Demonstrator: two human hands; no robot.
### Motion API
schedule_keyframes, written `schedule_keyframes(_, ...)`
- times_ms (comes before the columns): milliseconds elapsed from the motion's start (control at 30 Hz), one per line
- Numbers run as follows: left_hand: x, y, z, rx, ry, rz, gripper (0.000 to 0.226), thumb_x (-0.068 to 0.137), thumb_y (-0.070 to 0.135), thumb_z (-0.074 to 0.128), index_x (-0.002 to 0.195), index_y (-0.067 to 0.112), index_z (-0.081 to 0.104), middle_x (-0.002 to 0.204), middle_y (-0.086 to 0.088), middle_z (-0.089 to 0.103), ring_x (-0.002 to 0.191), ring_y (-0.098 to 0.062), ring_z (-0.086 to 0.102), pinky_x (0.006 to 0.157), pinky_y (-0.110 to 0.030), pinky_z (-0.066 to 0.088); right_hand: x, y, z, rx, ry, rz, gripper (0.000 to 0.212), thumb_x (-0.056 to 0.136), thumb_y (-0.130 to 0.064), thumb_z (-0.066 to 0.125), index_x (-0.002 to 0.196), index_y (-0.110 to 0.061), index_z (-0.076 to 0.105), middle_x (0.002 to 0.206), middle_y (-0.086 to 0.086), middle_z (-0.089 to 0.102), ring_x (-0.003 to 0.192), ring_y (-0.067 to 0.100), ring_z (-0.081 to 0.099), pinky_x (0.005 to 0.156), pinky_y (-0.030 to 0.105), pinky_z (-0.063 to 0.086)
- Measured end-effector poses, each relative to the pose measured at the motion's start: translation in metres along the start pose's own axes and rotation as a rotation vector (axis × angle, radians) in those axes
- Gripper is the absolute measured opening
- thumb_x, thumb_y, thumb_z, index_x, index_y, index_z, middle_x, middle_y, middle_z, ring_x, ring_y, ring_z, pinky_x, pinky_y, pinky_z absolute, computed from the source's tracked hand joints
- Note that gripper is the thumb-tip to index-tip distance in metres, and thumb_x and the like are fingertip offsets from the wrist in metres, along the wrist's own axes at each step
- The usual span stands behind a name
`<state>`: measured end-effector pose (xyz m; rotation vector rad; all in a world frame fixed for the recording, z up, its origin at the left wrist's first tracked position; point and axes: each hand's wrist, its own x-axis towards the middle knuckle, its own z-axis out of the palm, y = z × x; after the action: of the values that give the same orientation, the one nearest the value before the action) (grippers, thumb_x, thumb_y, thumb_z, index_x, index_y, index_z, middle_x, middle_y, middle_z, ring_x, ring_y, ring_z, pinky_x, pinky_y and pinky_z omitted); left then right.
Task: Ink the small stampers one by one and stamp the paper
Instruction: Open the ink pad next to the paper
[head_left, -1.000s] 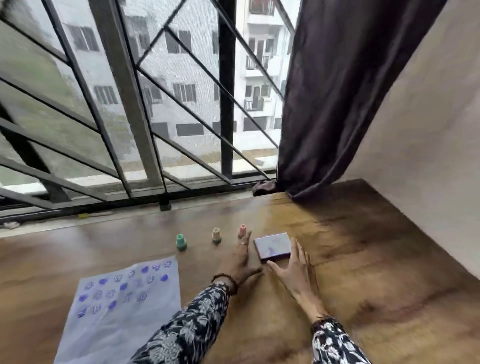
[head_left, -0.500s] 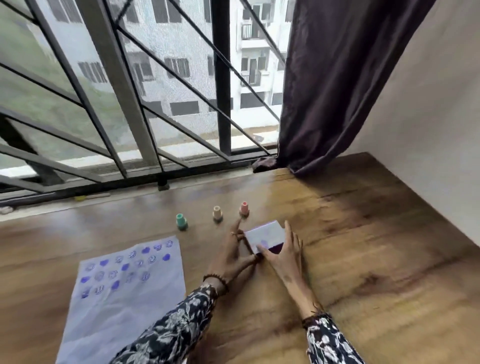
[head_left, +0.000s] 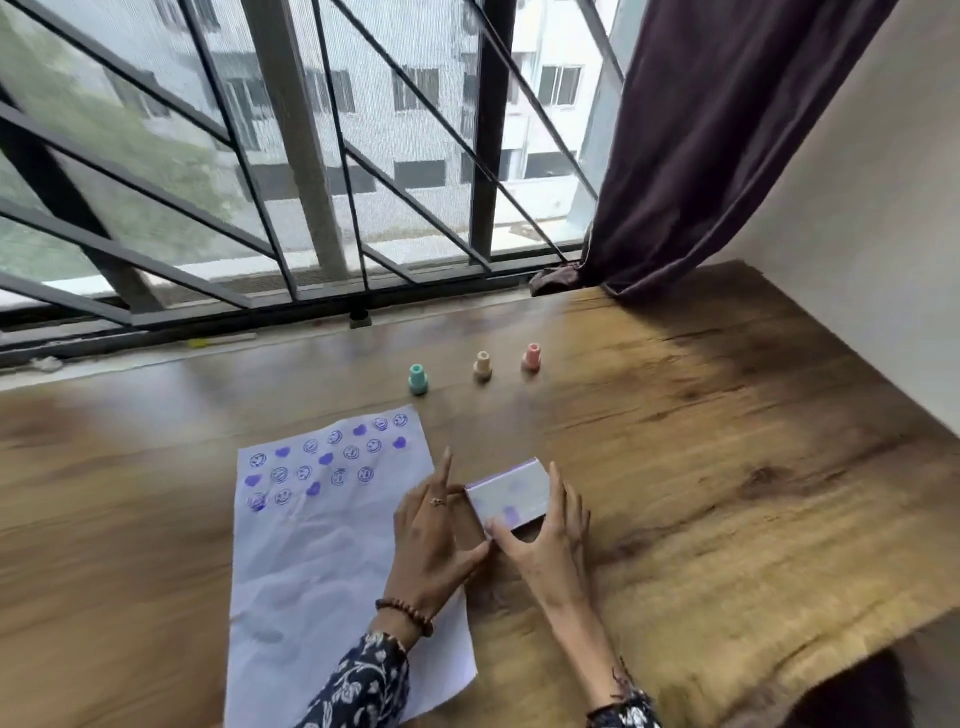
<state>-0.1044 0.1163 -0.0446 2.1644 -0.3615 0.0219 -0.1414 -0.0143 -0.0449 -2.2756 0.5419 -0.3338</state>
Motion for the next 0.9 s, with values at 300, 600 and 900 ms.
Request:
schedule_keyframes(300, -0.006, -0.006, -0.002, -0.03, -0.004, 0.022, 0.088, 0.062, 0.044, 0.064, 0.13, 0.046, 0.008, 0.118, 0.011, 0.056, 0.112, -0.021, 0.048, 0.103, -0.045, 0.032, -0.005, -0.019, 0.003, -0.172, -0.029, 0.045, 0.083, 0.06, -0.032, 0.078, 0.129, -0.002, 0.044, 0.126, 0.019, 0.05, 0.117, 0.035, 0.045, 0.1, 0.038, 0.032)
schedule_keyframes(600, -0.003, -0.016, 0.003, 0.049, -0.034, -0.009, 0.096, 0.065, 0.036, 0.077, 0.14, 0.022, 0.018, 0.124, 0.001, 0.056, 0.121, -0.021, 0.043, 0.104, -0.036, 0.022, 0.023, -0.014, -0.049, 0.228, -0.058, 0.162, 0.047, 0.074, -0.066, 0.027, 0.089, -0.029, 0.052, 0.068, 0.0, 0.057, 0.071, 0.025, 0.059, 0.061, 0.04, 0.052)
schedule_keyframes(900, 0.002, -0.015, 0.001, 0.135, -0.084, -0.047, 0.071, 0.065, 0.04, 0.076, 0.127, 0.025, 0.045, 0.116, 0.002, 0.055, 0.118, -0.019, 0.04, 0.089, -0.022, 0.015, 0.068, 0.038, -0.071, 0.277, 0.125, 0.276, 0.024, 0.092, -0.027, 0.05, 0.085, -0.01, 0.066, 0.081, 0.014, 0.066, 0.064, 0.024, 0.065, 0.046, 0.026, 0.057)
